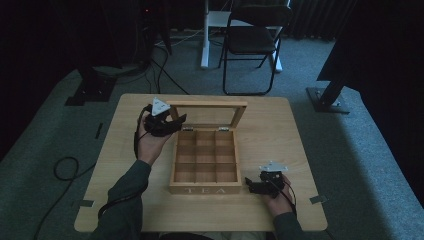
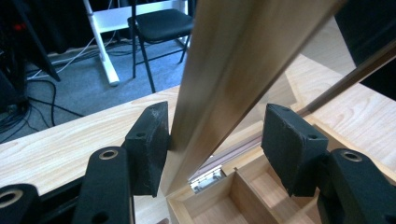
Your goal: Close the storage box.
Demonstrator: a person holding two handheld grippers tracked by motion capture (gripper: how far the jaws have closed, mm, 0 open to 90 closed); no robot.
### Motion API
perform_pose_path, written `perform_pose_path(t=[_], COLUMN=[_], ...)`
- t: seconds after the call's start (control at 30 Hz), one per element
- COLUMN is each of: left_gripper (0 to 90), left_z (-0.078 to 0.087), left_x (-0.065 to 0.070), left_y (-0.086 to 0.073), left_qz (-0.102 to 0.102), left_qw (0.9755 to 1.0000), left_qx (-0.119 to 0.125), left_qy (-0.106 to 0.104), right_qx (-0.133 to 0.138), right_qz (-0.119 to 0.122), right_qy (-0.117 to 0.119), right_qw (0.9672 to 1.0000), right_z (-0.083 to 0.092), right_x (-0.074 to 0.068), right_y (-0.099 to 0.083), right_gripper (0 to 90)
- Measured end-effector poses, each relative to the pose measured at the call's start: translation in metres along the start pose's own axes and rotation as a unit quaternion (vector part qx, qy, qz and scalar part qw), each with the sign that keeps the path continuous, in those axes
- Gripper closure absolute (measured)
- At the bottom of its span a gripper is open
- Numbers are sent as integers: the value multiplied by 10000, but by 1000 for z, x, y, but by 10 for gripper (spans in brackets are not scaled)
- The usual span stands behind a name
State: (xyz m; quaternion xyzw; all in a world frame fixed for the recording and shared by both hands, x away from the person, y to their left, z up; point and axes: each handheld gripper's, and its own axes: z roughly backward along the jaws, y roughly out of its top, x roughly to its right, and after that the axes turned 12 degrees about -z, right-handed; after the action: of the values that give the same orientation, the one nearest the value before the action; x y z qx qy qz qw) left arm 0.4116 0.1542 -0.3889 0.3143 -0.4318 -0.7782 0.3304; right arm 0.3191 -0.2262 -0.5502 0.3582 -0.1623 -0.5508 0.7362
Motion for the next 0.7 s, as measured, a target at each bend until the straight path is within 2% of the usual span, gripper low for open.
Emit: perform_pose_path(t=[0.17,0.3,0.43,0.53,0.7], left_gripper=[398,388,372,367,349], left_z=[10,14,17,21,28], left_x=[3,4,8,14,16], left_y=[1,1,0,-1,-3], left_qz=[27,76,12,-121,-136], left_qw=[10000,10000,10000,9998,9998], left_qx=[88,25,-38,-88,41], left_qy=[-1,-21,26,137,124], right_qx=[8,7,9,8,10], right_qz=[9,11,6,3,5], right_qy=[-1,2,0,-2,-2], right_qw=[10000,10000,10000,10000,10000], right_z=[0,0,0,0,0], right_x=[0,0,0,0,0], right_y=[0,0,0,0,0], right_gripper=[133,133,133,133,133])
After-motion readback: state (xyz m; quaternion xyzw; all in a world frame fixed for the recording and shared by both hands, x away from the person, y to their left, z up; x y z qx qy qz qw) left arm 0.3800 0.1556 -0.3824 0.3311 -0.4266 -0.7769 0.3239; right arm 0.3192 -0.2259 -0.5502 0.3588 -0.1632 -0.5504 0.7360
